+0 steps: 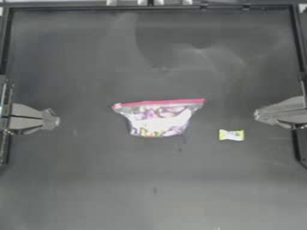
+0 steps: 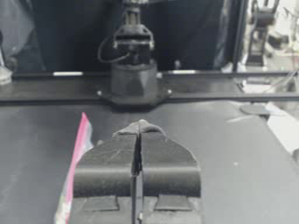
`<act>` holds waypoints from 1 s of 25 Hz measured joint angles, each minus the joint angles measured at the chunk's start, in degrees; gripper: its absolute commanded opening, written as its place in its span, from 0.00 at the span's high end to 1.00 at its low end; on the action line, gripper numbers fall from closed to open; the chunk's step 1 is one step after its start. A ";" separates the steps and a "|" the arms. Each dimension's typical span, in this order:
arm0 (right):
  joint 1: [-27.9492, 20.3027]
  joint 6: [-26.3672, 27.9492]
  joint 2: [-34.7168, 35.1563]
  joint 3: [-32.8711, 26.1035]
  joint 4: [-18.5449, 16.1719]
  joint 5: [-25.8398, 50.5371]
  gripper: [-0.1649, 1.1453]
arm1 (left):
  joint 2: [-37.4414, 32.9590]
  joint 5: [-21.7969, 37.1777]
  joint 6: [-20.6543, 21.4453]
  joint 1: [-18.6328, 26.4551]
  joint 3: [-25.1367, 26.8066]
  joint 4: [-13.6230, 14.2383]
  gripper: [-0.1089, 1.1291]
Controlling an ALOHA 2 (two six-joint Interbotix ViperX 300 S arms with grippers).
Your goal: Put candy in bag
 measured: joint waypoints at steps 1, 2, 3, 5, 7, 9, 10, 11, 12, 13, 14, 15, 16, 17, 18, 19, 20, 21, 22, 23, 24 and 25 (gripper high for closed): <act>0.00 0.09 -0.09 0.18 0.09 0.00 0.91 | 0.00 -0.18 0.18 -0.18 0.44 0.09 0.95; 0.00 0.18 -0.18 0.53 0.18 -0.09 0.87 | 0.00 -0.26 0.53 -0.26 0.79 0.09 0.92; 0.00 0.26 -0.26 0.79 0.53 -0.26 0.83 | 0.00 -0.26 0.70 -0.35 0.97 0.18 0.88; 0.09 0.09 -0.44 0.79 0.70 -0.53 0.80 | -0.09 -0.44 1.41 -0.53 0.97 0.26 0.84; 0.09 0.00 -0.44 0.79 0.70 -0.62 0.80 | -0.09 -0.53 2.29 -0.70 0.97 0.35 0.85; 0.00 -0.18 -0.44 0.79 0.70 -0.62 0.78 | 0.00 -0.53 3.34 -0.79 0.97 0.44 0.83; 0.09 -0.26 -0.44 0.79 0.70 -0.70 0.76 | 0.00 -0.53 3.78 -0.79 0.97 0.44 0.79; 0.09 -0.35 -0.44 0.79 0.70 -0.62 0.71 | 0.00 -0.62 4.22 -0.79 1.05 0.44 0.73; 0.09 -0.44 -0.44 0.79 0.62 -0.70 0.65 | 0.00 -0.62 4.39 -0.79 1.05 0.44 0.62; 0.09 -0.44 -0.44 0.79 0.53 -0.62 0.57 | 0.00 -0.53 4.48 -0.79 1.05 0.44 0.50; 0.00 -0.53 -0.44 0.79 0.26 -0.70 0.48 | 0.00 -0.53 4.48 -0.79 0.97 0.35 0.38; 0.09 -0.53 -0.44 0.79 -0.26 -0.62 0.37 | 0.00 -0.44 4.57 -0.79 0.97 0.35 0.26; 0.09 -0.62 -0.44 0.79 -0.88 -0.70 0.27 | 0.00 -0.35 4.57 -0.79 0.88 0.44 0.15; 0.00 -0.53 -0.44 0.79 -1.67 -0.88 0.18 | 0.09 -0.26 4.57 -0.79 0.79 0.35 0.06; 0.00 -0.53 -0.44 0.79 -2.29 -1.14 0.08 | 0.18 -0.09 4.57 -0.79 0.62 0.35 0.03; -0.18 -0.53 -0.44 0.79 -2.72 -1.49 0.05 | 0.53 0.09 4.57 -0.70 0.44 0.35 0.05; -0.18 -0.53 -0.53 0.79 -2.99 -1.76 0.07 | 1.14 0.79 4.57 -0.44 0.18 0.35 0.08; -0.35 -0.53 -0.53 0.79 -3.08 -1.85 0.10 | 1.85 1.32 4.57 -0.09 -0.09 0.35 0.11; -0.35 -0.53 -0.53 0.79 -3.08 -1.76 0.12 | 2.37 1.93 4.57 0.35 -0.35 0.35 0.12; -0.35 -0.35 -0.53 0.70 -3.08 -1.49 0.14 | 2.90 2.55 4.57 0.88 -0.53 0.35 0.11; -0.35 -0.35 -0.53 0.53 -3.16 -1.14 0.14 | 3.16 3.16 4.57 1.14 -0.62 0.35 0.09; -0.44 -0.44 -0.44 0.26 -3.16 -0.44 0.14 | 3.43 3.60 4.57 1.58 -0.79 0.35 0.09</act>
